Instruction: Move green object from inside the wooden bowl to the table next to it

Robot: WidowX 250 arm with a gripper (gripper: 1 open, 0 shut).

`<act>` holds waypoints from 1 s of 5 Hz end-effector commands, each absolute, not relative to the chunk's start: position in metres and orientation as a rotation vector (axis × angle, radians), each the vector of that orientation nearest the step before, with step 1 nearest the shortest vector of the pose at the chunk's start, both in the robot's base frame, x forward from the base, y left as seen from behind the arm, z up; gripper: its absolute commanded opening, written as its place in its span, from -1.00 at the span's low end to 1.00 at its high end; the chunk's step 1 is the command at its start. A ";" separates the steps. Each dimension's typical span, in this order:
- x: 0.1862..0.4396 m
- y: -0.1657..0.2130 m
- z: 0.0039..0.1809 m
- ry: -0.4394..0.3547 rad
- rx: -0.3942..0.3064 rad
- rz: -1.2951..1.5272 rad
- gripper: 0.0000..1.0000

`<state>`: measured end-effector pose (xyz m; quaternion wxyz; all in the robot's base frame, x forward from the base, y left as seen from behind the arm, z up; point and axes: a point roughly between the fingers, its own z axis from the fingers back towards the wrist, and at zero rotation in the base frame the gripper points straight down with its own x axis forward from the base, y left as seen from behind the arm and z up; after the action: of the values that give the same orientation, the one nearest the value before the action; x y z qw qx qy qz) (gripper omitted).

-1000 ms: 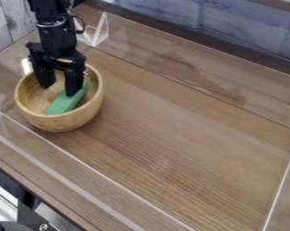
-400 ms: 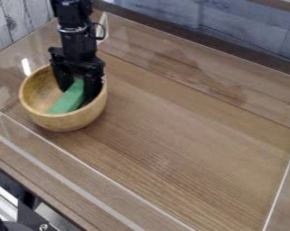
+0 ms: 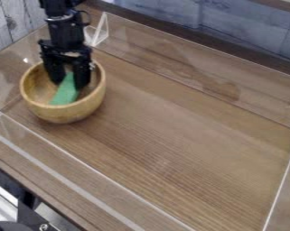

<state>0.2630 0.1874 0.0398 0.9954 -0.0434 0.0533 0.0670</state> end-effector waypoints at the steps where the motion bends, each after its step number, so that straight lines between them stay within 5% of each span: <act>1: 0.266 0.203 0.064 0.063 -0.056 0.174 1.00; 2: 0.263 0.208 0.067 0.068 -0.058 0.215 1.00; 4: 0.264 0.214 0.043 0.079 -0.055 0.145 1.00; 5: 0.265 0.201 0.049 0.083 -0.057 0.193 1.00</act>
<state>0.2609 0.1984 0.0354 0.9923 -0.0421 0.0613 0.0988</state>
